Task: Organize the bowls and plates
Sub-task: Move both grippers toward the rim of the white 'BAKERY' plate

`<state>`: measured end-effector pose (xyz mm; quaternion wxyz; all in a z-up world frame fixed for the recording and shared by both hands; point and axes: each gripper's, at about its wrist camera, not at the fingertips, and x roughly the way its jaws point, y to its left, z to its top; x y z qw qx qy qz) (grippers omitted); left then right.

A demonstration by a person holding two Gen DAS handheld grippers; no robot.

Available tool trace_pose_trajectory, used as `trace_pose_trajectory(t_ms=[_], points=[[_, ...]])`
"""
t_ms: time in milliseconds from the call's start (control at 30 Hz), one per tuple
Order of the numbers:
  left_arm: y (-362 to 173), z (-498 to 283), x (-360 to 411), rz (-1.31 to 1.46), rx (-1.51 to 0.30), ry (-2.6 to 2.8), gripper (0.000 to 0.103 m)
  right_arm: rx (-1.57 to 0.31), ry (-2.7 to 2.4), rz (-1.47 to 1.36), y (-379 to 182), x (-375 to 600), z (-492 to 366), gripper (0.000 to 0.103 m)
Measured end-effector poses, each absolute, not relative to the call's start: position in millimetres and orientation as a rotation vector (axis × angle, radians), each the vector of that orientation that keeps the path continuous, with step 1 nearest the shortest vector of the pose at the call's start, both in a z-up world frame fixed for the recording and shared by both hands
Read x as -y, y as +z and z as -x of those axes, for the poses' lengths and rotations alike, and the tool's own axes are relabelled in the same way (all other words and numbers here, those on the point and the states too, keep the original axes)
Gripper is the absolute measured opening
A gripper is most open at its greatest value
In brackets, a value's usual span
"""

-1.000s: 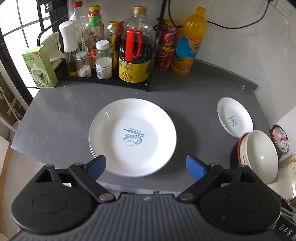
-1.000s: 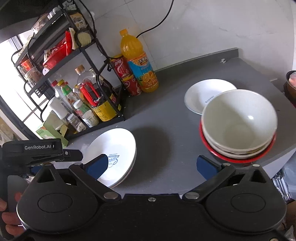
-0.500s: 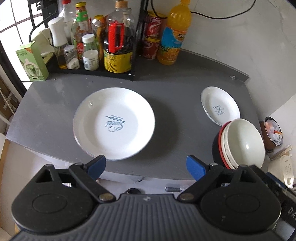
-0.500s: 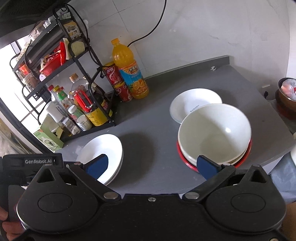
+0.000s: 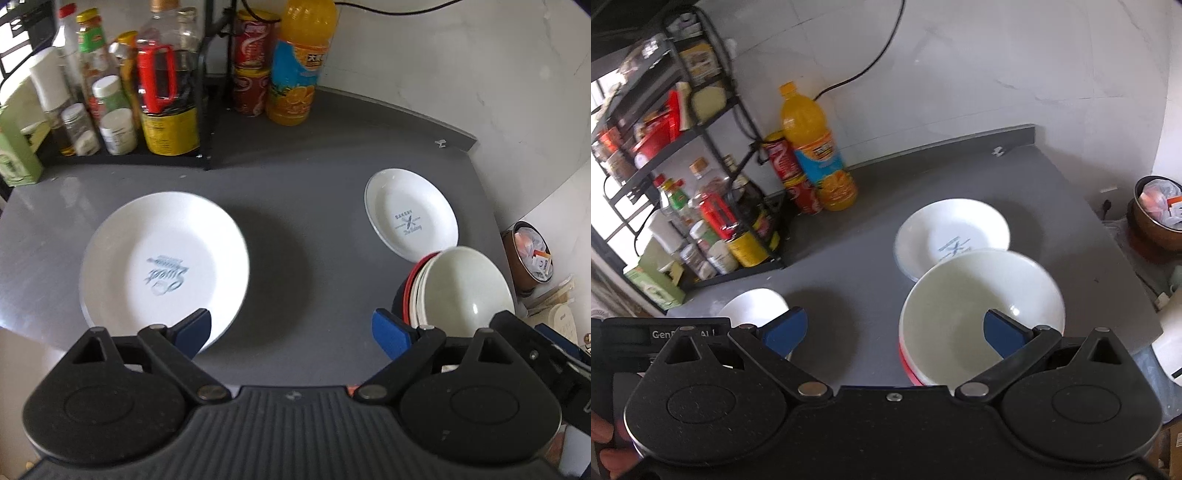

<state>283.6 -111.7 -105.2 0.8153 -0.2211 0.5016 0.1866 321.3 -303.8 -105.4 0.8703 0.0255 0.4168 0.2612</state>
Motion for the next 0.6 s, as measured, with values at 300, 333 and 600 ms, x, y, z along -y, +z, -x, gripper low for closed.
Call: trace_pose_trajectory(t_ms=[300,333,600], points=[[-117.1,-350.7,102.8,0.464,-1.081,0.344,0.093,-0.893,0.481,-0.071,-108.0,300.4,-377.9,0.103],[-118.2,-357.7,101.8,0.461,-1.081,0.342,0.093,-0.893,0.476,-0.059,-108.8,298.3,-383.5,0.103],[-133.8,-409.6,90.8,0.485,-1.1,0.303,0.092,-0.927,0.398,-0.066,-120.7,293.0,-431.6,0.097]])
